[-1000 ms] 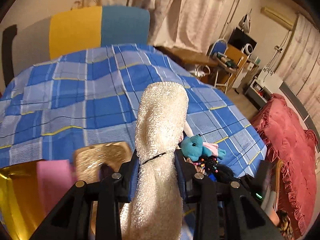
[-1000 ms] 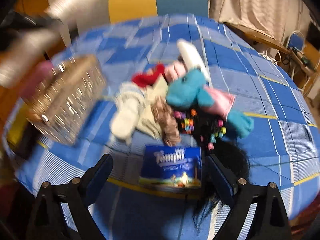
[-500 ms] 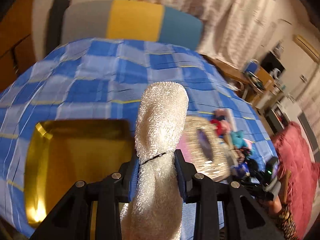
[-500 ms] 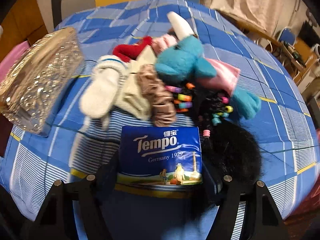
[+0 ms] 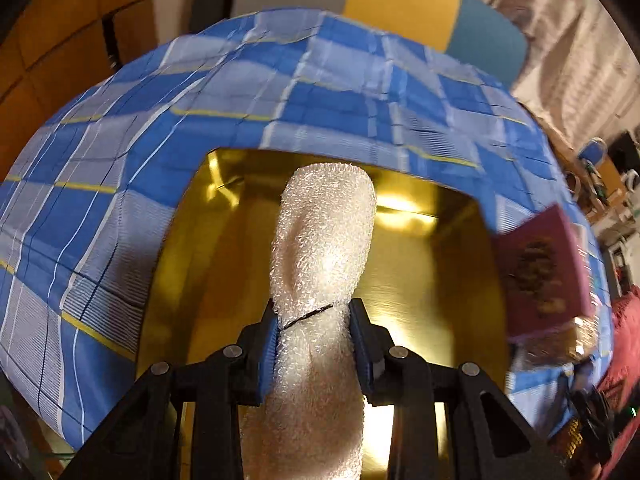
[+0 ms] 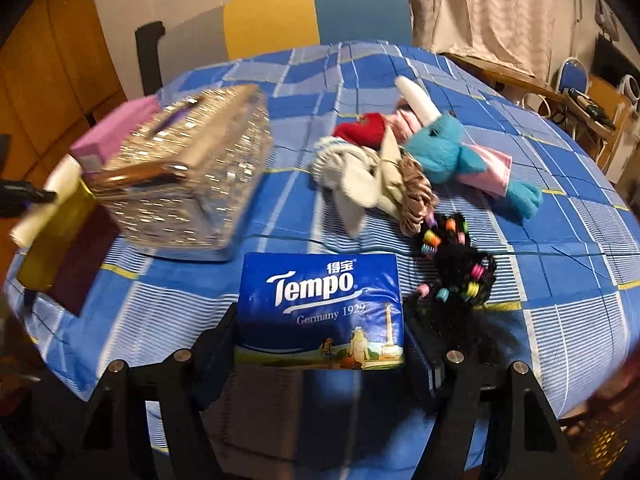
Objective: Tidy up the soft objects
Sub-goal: 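Drop the white towel into the gold tray with the left tool while the right tool holds the Tempo pack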
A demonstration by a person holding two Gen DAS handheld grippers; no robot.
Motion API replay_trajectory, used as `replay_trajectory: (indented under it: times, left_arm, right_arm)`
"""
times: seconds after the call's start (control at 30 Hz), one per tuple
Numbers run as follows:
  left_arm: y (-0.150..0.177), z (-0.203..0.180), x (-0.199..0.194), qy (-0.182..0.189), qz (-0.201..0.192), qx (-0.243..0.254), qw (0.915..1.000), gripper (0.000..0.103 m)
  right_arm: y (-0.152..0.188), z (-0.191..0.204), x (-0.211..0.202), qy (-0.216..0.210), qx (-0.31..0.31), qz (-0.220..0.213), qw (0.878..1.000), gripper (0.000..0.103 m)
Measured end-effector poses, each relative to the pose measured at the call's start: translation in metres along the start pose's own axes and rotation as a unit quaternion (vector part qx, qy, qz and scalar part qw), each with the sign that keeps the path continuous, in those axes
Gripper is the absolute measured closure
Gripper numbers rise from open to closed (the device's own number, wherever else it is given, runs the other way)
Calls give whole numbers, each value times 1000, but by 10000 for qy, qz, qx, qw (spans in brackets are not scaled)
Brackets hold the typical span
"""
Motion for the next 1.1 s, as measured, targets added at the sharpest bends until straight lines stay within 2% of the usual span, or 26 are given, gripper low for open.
replay_trajectory:
  times: [0.17,0.27,0.4,0.43,0.5,0.53,0.83,0.93,1.1]
  left_arm:
    - [-11,19,24,-264,65,-59,9996,70]
    - [-21,28,37,-548,11,-47,9985,70]
    - [-30,43,56,-792,162,-115,9967,67]
    - [-31,46,58,-788,188,-148,9966,62]
    - [-32,47,55,-612,115,-208,9978,56]
    - [-32,47,50,-479,39,-238,9986,56]
    - [-20,53,-10,-71,-778,-555,9954,55]
    - [-5,56,-22,25,-858,-692,9939,55]
    - [19,42,-37,299,-937,-565,9935,55]
  right_arm:
    - [-9,22,-13,-210,56,-233,9995,29]
    - [-15,36,-20,-246,-57,-379,9990,29]
    - [-19,46,-18,-269,-96,-380,9989,29]
    - [-20,48,-18,-283,-55,-387,9988,29]
    - [-23,50,-20,-387,30,-433,9983,29]
    - [-25,52,-22,-439,71,-480,9979,29]
    - [-56,78,-42,-1013,228,-902,9905,29]
    - [-66,93,-45,-1168,187,-1006,9879,29]
    - [-83,110,-43,-1344,168,-1053,9852,29]
Point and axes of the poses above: each gripper's, at about its wrist camera, not at the fingertips, and x roughly the way its jaws point, z to its left, y to its underside, the point moved 6 cm from there along x, roughly the way its jaws point, and after that the axes turned 3 degrees about -z, right-handed, at the moved point
